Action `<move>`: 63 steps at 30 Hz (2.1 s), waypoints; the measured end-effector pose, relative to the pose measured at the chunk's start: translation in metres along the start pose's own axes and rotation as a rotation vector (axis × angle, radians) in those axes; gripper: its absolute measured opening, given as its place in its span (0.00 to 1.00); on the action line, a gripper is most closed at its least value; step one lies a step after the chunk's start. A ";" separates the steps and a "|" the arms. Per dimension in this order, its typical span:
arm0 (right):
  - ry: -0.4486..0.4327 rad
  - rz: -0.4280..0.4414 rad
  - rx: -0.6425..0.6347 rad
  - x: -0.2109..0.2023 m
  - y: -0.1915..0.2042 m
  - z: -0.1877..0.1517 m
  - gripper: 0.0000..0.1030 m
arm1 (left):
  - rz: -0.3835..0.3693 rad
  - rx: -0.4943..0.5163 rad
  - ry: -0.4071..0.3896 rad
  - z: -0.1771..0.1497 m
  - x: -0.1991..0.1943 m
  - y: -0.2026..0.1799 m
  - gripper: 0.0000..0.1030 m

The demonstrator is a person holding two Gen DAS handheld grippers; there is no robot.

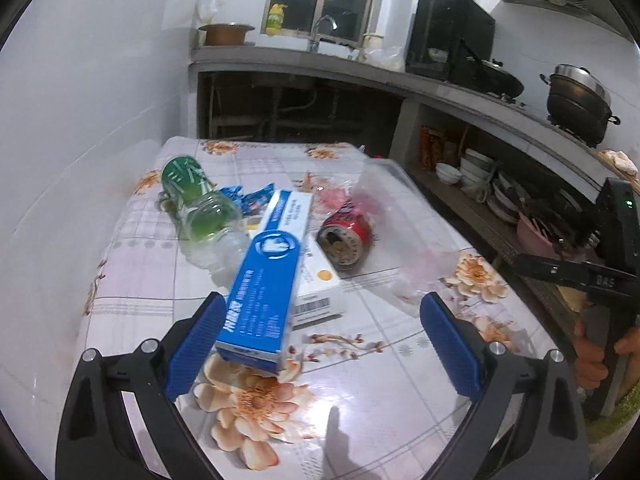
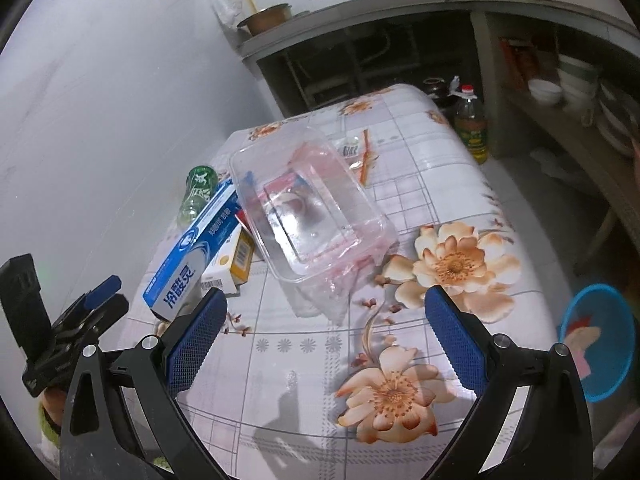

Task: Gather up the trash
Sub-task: 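Grasp the blue toothpaste box with the left gripper while the right grasps the clear plastic tub rim, then carry the toothpaste box and clear tub down toward the blue wastebasket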

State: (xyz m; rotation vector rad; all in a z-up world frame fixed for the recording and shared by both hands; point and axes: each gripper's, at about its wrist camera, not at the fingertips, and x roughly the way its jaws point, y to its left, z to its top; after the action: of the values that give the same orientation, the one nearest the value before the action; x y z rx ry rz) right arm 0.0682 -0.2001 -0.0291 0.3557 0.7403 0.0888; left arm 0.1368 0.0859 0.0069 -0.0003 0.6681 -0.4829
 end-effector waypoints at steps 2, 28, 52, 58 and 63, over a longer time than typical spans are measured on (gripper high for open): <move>0.004 0.003 0.006 0.001 -0.001 0.001 0.92 | 0.009 -0.009 0.016 0.001 0.006 0.006 0.93; 0.193 0.166 -0.076 0.127 -0.048 0.101 0.67 | 0.003 -0.042 0.223 0.037 0.085 0.036 0.72; 0.280 0.172 0.022 0.132 -0.053 0.084 0.03 | 0.033 -0.040 0.321 0.029 0.108 0.037 0.47; 0.252 0.167 0.077 0.121 -0.059 0.082 0.03 | 0.038 -0.045 0.296 0.027 0.105 0.036 0.44; 0.221 0.174 0.114 0.107 -0.064 0.080 0.03 | 0.008 -0.072 0.257 0.026 0.097 0.036 0.43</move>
State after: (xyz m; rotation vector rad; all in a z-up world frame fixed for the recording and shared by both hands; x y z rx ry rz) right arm 0.1985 -0.2614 -0.0655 0.5243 0.9347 0.2537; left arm 0.2337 0.0722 -0.0355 -0.0032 0.9367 -0.4554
